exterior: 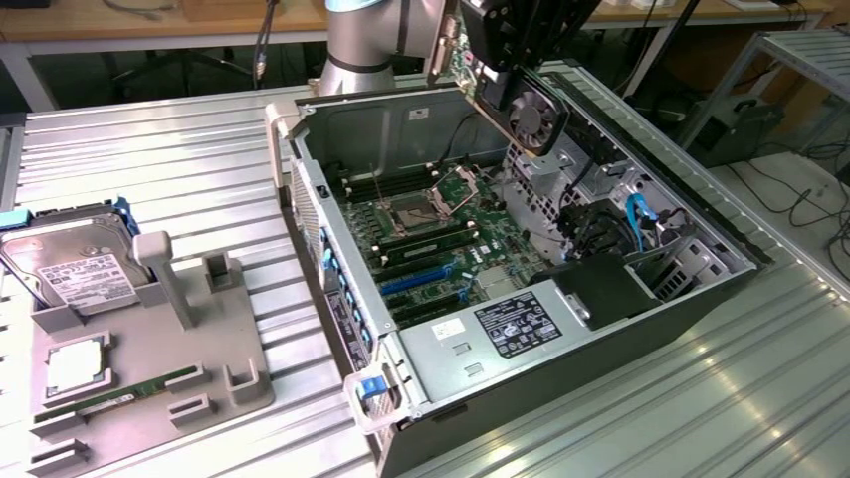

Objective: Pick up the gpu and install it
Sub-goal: 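Insert the gpu into the slot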

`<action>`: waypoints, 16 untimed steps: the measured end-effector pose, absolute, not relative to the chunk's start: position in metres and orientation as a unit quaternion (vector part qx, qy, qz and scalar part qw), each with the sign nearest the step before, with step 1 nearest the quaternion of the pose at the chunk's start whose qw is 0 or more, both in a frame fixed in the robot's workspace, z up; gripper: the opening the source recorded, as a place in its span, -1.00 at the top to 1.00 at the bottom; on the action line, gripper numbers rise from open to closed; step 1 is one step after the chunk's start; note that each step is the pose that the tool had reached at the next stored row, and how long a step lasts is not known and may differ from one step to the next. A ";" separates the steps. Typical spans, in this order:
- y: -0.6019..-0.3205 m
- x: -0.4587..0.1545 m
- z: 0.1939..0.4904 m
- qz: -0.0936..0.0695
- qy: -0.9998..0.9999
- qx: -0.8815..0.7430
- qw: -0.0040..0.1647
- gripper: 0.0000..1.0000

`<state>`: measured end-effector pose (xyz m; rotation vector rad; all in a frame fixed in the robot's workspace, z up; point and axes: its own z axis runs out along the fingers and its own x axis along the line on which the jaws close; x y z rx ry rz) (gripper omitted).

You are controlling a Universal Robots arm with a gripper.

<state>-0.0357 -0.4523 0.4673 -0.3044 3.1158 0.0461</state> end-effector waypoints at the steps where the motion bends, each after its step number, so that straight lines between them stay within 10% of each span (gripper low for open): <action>1: -0.452 -0.036 0.467 0.015 0.995 -0.100 0.005 0.45; 16: -0.452 -0.036 0.467 0.017 0.993 -0.119 0.005 0.45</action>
